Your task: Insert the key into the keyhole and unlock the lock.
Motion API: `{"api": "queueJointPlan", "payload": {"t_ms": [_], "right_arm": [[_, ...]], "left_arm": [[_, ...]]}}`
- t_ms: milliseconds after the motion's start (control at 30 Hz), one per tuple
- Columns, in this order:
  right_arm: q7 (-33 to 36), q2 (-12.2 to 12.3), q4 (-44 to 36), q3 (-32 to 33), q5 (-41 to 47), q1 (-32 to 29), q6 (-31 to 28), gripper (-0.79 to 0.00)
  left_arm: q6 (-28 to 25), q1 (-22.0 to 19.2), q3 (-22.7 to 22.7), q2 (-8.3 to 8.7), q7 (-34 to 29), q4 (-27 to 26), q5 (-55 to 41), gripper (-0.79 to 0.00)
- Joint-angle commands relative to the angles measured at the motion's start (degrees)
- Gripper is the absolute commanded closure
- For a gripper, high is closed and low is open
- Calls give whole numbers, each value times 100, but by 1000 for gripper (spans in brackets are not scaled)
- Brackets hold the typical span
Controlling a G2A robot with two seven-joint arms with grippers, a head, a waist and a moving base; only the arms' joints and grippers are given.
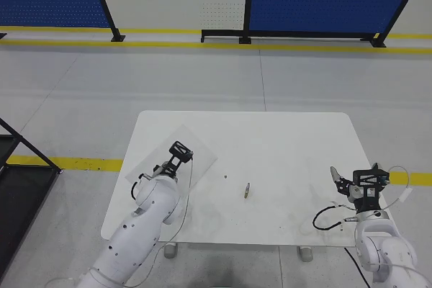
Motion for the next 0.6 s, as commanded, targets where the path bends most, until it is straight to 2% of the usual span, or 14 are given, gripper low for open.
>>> {"api": "queueJointPlan", "payload": {"t_ms": [0, 200, 567], "right_arm": [[0, 0, 0, 0, 0, 0, 0, -785], [0, 0, 0, 0, 0, 0, 0, -785], [0, 0, 0, 0, 0, 0, 0, -785]], "left_arm": [[87, 41, 37, -20, 59, -10, 2, 0], [-46, 77, 27, -83, -181, 54, -555, 0], [37, -125, -385, -177, -505, 131, -2129, 0]]}}
